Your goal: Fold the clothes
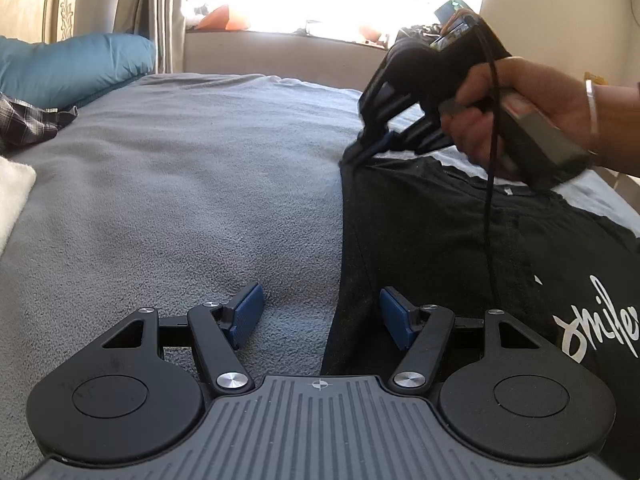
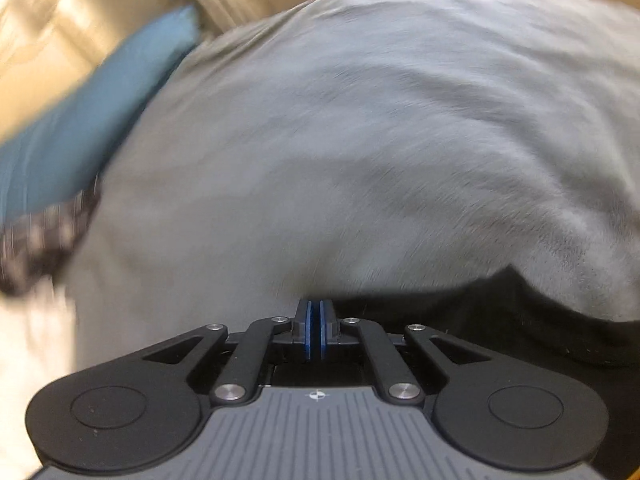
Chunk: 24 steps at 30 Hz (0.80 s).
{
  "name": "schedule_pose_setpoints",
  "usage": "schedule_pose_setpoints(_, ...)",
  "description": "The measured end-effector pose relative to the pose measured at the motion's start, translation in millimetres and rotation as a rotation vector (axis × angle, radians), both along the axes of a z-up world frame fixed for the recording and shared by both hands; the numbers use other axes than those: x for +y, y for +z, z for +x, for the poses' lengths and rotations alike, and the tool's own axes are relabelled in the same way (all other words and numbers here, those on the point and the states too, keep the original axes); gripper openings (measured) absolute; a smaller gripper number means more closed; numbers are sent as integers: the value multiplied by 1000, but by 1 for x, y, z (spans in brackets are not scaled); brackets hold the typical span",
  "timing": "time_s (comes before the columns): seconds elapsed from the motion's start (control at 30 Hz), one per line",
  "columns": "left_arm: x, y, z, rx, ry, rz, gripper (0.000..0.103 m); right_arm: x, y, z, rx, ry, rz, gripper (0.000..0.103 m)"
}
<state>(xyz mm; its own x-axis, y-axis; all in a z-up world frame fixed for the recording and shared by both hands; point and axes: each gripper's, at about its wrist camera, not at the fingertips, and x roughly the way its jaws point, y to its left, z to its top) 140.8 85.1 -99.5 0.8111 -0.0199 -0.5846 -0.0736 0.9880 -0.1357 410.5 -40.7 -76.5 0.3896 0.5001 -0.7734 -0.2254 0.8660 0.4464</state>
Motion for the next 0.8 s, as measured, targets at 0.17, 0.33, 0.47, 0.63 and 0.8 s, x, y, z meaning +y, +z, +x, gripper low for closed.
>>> schedule_pose_setpoints(0.17, 1, 0, 1, 0, 3, -6, 65, -30, 19, 7, 13, -5, -11, 5)
schedule_pose_setpoints(0.33, -1, 0, 1, -1, 5, 0, 65, -45, 13, 7, 85, 64, -48, 5)
schedule_pose_setpoints(0.47, -1, 0, 1, -3, 6, 2, 65, -35, -9, 22, 116, -7, -31, 4)
schedule_pose_setpoints(0.63, 0, 0, 1, -3, 6, -3, 65, -44, 10, 32, 11, -205, -34, 5)
schedule_pose_setpoints(0.8, 1, 0, 2, -1, 6, -12, 65, -87, 62, -4, 13, -123, 83, 5)
